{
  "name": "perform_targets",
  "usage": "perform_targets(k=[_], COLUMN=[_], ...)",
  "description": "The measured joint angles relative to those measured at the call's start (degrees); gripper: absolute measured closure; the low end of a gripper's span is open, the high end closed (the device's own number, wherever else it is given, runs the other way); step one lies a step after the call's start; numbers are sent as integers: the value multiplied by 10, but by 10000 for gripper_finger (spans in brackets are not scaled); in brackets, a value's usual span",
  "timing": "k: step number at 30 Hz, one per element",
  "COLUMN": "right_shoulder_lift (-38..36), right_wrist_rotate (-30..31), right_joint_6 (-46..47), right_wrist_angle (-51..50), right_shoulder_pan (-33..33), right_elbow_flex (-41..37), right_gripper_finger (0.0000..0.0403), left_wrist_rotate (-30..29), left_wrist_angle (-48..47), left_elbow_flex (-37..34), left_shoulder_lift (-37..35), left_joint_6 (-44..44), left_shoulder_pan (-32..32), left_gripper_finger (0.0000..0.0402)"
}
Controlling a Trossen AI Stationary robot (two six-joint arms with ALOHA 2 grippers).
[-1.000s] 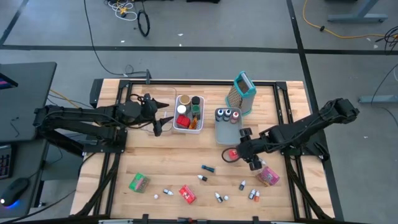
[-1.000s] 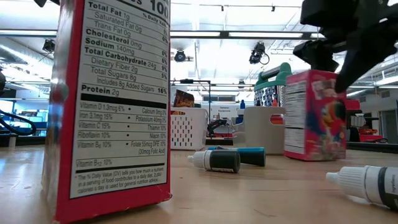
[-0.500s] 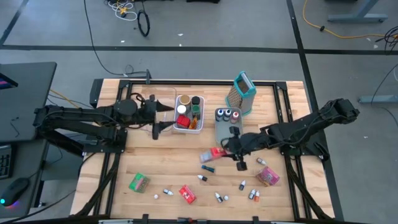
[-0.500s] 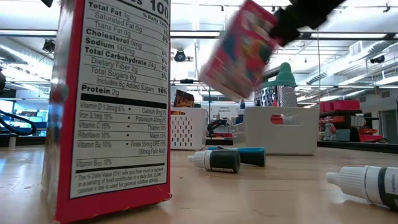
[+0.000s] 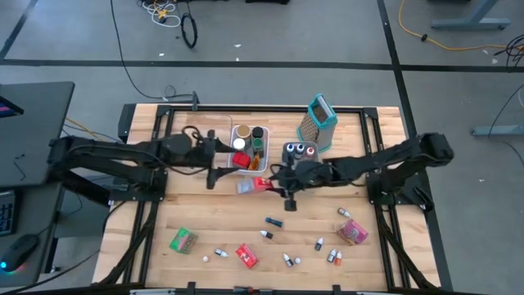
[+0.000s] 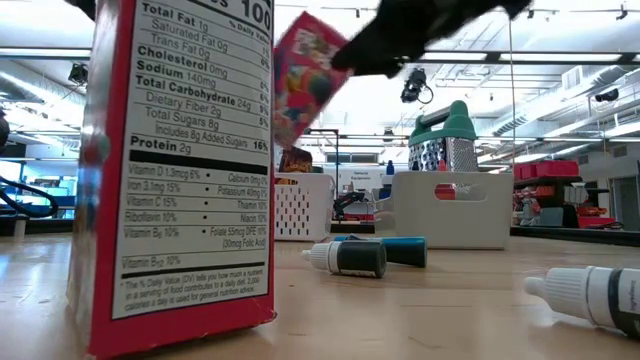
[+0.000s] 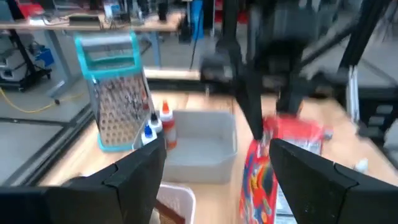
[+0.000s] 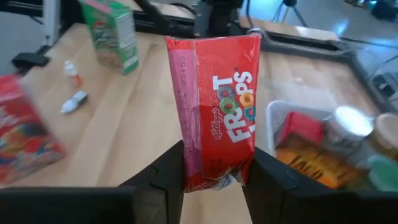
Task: Pick & Place Kitchen Items
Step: Put the red cereal box into the transparent bin
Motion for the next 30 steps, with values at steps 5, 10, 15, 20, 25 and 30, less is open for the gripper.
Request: perform_targets(k=[5, 10, 15, 20, 25, 30], right_shoulder_lift=[58, 105, 120, 120, 119, 119], right_wrist_rotate=[-2, -5, -5, -19, -36, -35], right_joint_6=[19, 39, 18, 18, 16, 15], right_wrist_angle=[-94, -199, -206, -187, -174, -171], right_shoulder_pan=[-27, -48, -61, -69, -74, -74], right_elbow_flex=[87, 140, 144, 144, 145, 145], right_gripper_finger=[266, 266, 266, 266, 266, 266], left_wrist_rotate=[32, 42, 42, 37, 30, 20], left_wrist_angle=[53, 50, 48, 36, 51, 55], left_elbow_flex=[0, 24, 31, 29, 28, 28], left_shoulder_lift=[56, 100, 127, 165, 199, 211], left_joint_6=[-5, -7, 9, 12, 13, 9], left_shoulder_pan=[0, -2, -5, -5, -5, -5], left_gripper_finger=[107, 107, 107, 107, 107, 107])
